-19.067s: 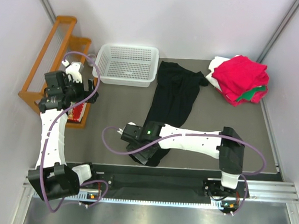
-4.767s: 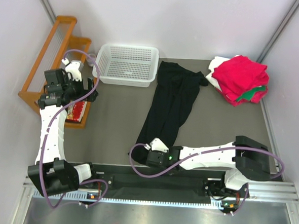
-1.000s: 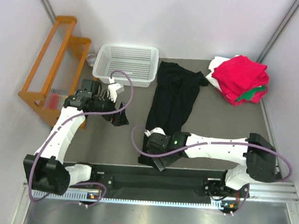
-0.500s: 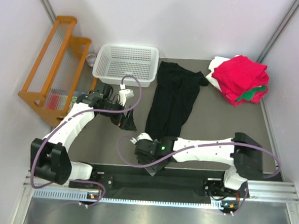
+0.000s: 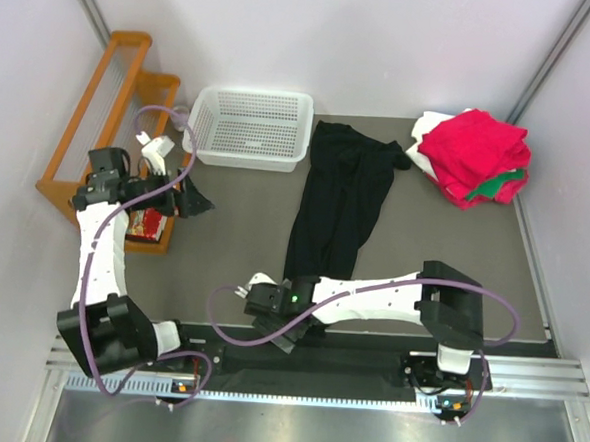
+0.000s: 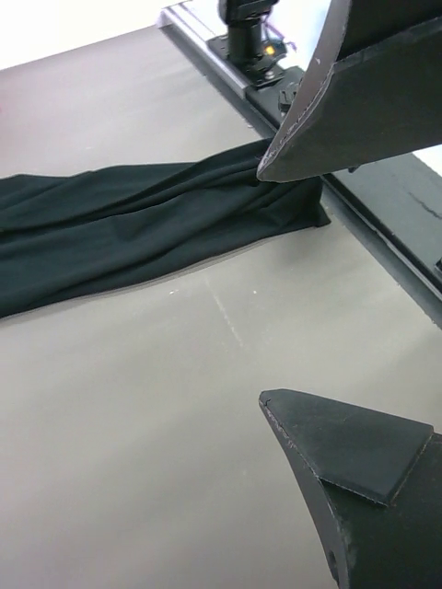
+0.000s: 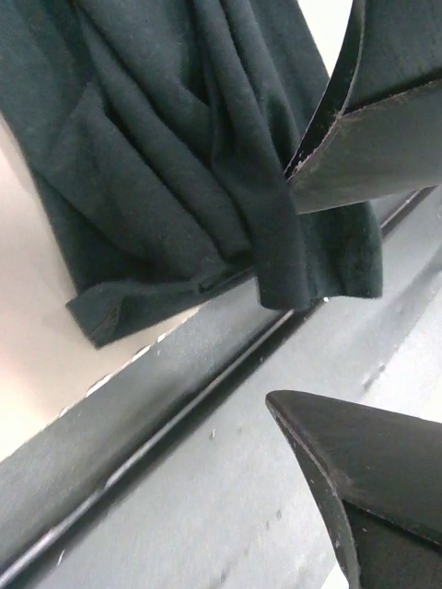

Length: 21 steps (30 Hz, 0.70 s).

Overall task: Fold and stack the t-shirts
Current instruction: Fold the tshirt

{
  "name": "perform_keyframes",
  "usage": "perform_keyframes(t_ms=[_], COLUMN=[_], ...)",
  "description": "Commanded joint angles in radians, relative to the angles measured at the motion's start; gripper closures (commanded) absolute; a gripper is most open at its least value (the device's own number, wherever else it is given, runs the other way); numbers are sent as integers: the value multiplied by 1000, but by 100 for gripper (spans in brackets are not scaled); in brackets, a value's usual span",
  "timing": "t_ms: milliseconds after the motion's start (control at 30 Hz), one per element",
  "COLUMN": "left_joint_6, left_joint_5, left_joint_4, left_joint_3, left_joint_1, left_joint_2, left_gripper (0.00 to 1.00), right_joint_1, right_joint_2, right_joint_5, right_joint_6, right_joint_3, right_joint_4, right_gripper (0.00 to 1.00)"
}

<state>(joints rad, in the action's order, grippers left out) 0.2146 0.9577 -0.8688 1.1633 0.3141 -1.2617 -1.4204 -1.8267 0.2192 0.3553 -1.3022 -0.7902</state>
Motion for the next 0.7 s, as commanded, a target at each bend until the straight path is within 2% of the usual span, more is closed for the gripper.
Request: perform_keyframes(t_ms=[0, 200, 433, 667], left_joint_6=[43, 132, 184, 190], left_joint_5=[81, 145, 151, 162], left_joint_4=[-21, -145, -179, -196], left_joint_3=[61, 82, 50, 85], left_joint_1=[78, 141, 183, 195], left_joint_2=[79, 71, 87, 73], left_gripper=[1, 1, 1, 1], right_joint_1=[28, 115, 238, 204], right_joint_2=[20, 12, -23, -86], right_joint_5=[9, -23, -27, -34], right_joint_6=[-21, -32, -67, -56], right_joint_3=[46, 106, 37, -17], right_joint_4=[26, 78, 103, 106], right_gripper=[23, 23, 23, 23])
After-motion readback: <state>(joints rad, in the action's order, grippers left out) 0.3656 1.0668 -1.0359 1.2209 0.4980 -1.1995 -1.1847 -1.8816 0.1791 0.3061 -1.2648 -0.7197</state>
